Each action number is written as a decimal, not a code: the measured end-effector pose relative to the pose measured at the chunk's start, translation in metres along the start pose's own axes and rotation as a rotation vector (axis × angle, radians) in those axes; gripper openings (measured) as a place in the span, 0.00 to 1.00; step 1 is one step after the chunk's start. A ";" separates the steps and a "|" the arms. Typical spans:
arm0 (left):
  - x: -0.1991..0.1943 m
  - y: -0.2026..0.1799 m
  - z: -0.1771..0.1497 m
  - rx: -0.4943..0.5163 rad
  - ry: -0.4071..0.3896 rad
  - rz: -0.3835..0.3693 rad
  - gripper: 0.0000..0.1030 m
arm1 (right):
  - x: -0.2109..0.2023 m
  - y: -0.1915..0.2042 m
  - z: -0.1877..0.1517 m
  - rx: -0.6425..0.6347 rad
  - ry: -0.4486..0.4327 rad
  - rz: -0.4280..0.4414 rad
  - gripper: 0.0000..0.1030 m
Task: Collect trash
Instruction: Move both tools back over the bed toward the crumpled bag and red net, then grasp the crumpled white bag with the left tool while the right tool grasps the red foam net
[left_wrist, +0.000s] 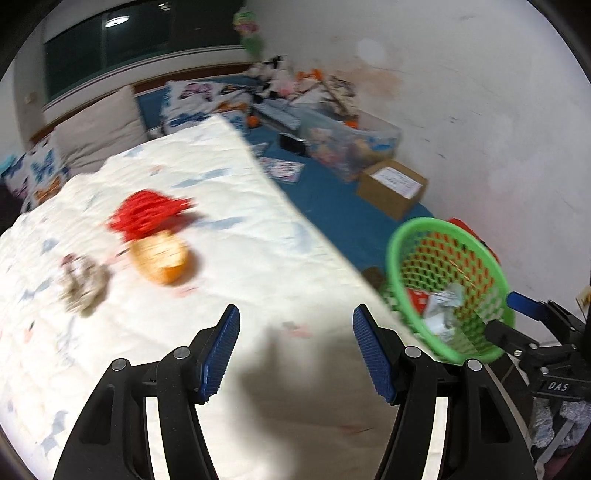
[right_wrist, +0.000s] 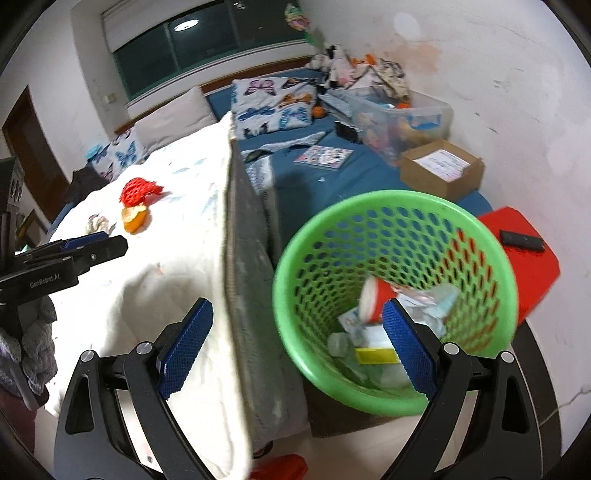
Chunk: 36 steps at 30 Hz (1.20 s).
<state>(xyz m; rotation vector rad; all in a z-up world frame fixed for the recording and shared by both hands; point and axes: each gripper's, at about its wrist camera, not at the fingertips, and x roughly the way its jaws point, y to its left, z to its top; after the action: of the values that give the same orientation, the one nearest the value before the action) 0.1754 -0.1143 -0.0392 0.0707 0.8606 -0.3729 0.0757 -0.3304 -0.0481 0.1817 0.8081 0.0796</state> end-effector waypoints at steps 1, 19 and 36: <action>-0.002 0.010 -0.001 -0.018 -0.001 0.013 0.60 | 0.003 0.005 0.002 -0.011 0.003 0.006 0.90; -0.025 0.131 0.004 -0.182 -0.054 0.219 0.60 | 0.051 0.099 0.030 -0.181 0.047 0.128 0.88; -0.001 0.199 0.018 -0.235 -0.009 0.247 0.64 | 0.112 0.187 0.067 -0.320 0.093 0.241 0.78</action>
<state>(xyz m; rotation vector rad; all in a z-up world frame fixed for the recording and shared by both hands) 0.2570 0.0677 -0.0447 -0.0427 0.8704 -0.0395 0.2016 -0.1398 -0.0464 -0.0289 0.8524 0.4444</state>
